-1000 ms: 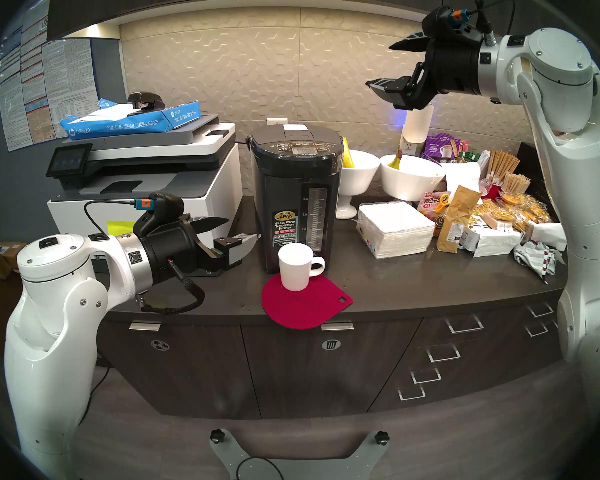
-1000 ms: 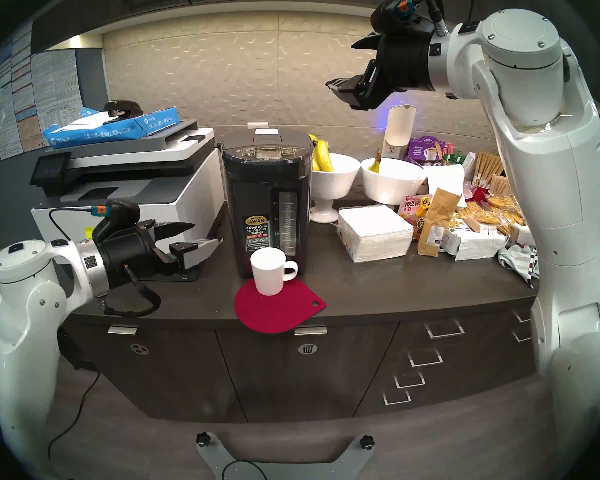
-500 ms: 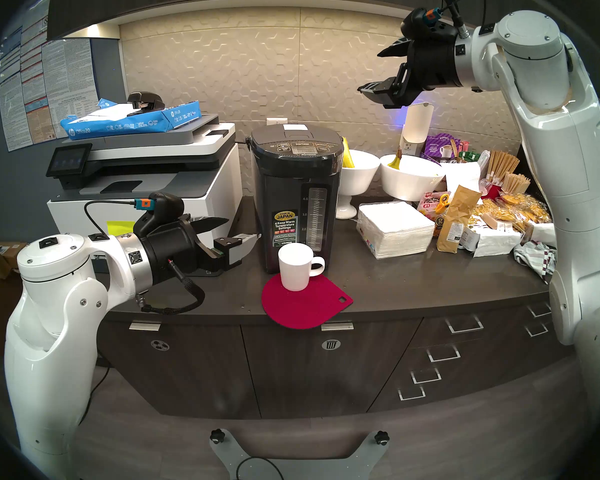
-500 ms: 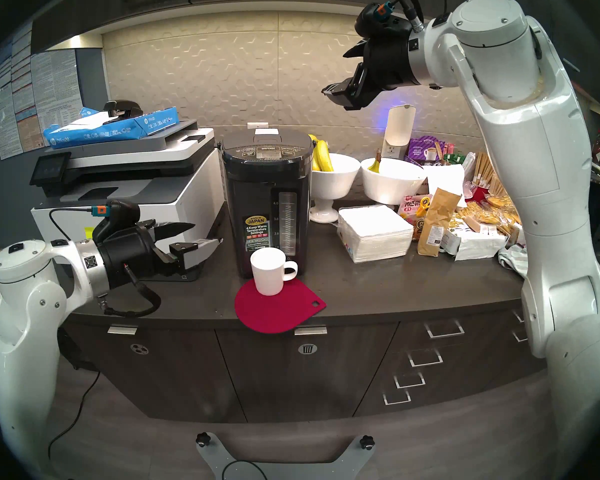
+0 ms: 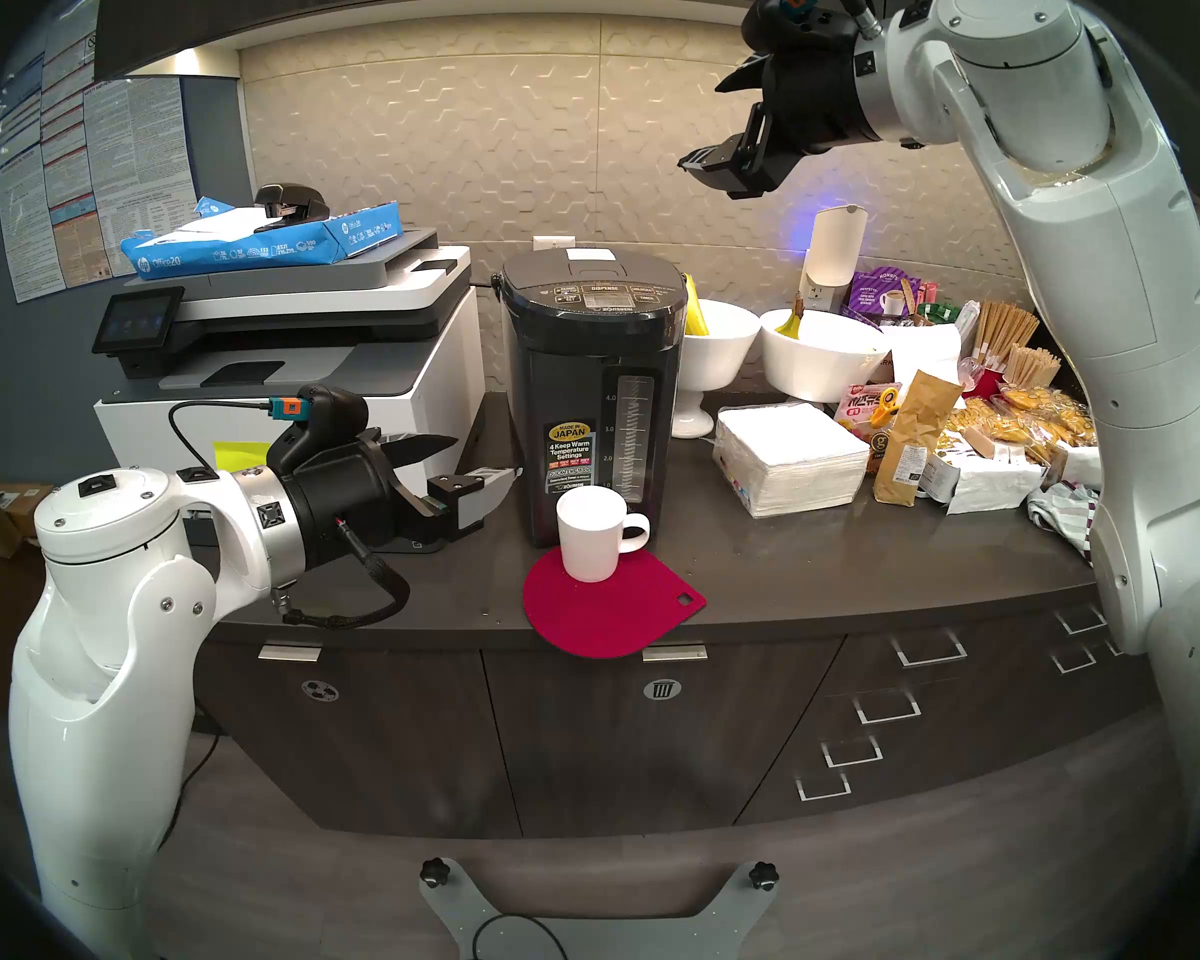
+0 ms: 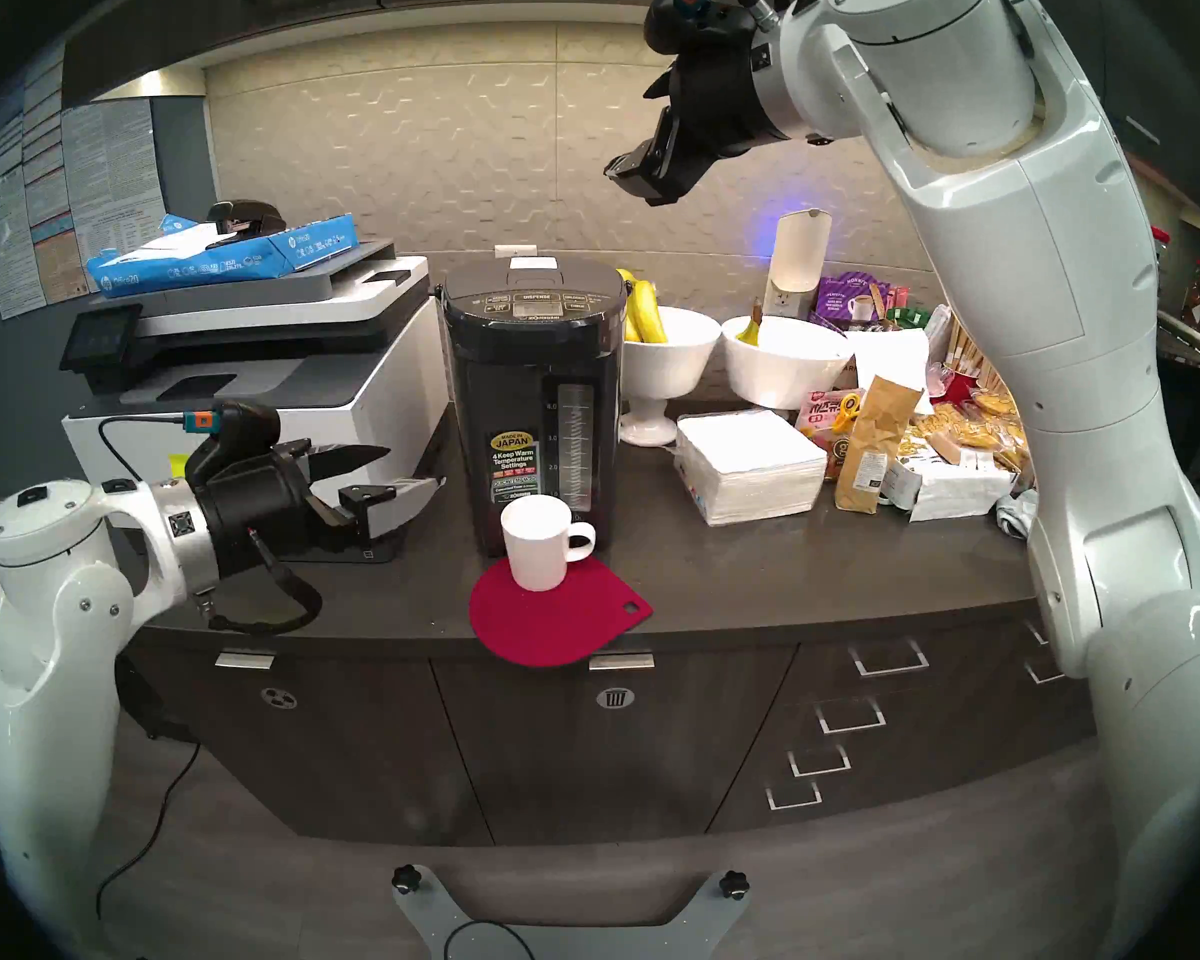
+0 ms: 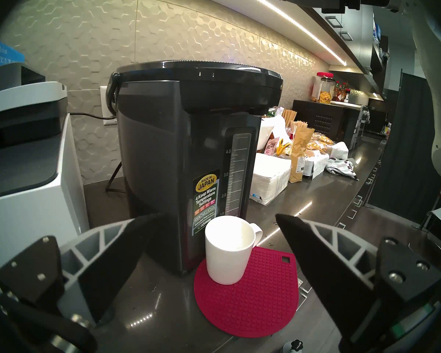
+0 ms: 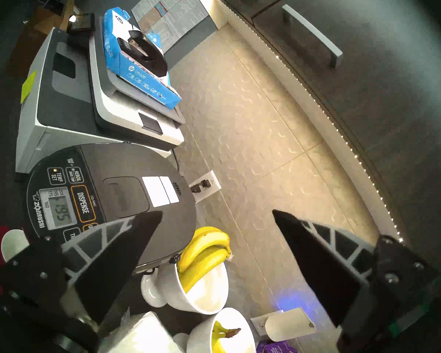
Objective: Press the water dispenser button and fill the cup
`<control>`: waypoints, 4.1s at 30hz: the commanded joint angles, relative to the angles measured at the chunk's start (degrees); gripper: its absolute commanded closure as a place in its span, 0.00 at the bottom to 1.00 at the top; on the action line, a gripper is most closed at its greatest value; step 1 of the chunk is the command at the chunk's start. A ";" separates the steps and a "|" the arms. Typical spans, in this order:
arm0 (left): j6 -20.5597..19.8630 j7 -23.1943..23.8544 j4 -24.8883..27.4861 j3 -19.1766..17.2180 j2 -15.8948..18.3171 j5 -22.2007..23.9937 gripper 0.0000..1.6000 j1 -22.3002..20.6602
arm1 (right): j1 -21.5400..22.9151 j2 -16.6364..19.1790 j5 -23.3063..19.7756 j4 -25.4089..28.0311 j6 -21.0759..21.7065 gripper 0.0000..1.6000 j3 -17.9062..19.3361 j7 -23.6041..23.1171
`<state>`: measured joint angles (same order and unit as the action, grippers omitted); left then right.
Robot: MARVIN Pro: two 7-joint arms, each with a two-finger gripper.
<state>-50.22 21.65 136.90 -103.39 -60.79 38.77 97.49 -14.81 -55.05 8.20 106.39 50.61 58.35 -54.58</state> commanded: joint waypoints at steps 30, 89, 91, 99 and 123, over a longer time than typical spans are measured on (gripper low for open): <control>0.06 0.07 0.56 0.01 0.03 0.03 0.00 -0.12 | 19.50 2.94 -8.56 -6.55 1.30 0.00 -15.61 -3.66; 0.04 0.01 0.70 -0.02 0.02 0.02 0.00 -0.05 | 47.50 3.48 -29.88 -16.94 -8.43 1.00 -47.70 -17.38; 0.04 0.01 0.69 -0.02 0.02 0.02 0.00 -0.05 | 47.47 3.59 -31.30 -16.36 -8.35 1.00 -47.46 -17.12; 0.02 -0.01 0.73 -0.03 0.01 0.01 0.00 -0.03 | 50.26 2.92 -36.79 -17.23 -3.88 1.00 -51.90 -12.94; 0.02 -0.02 0.74 -0.04 0.00 0.01 0.00 -0.02 | 52.10 4.53 -46.39 -15.61 -1.57 1.00 -59.90 -6.03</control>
<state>-50.22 21.63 136.93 -103.40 -60.77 38.77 97.50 34.99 -52.14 -37.17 90.88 49.90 -1.27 -55.21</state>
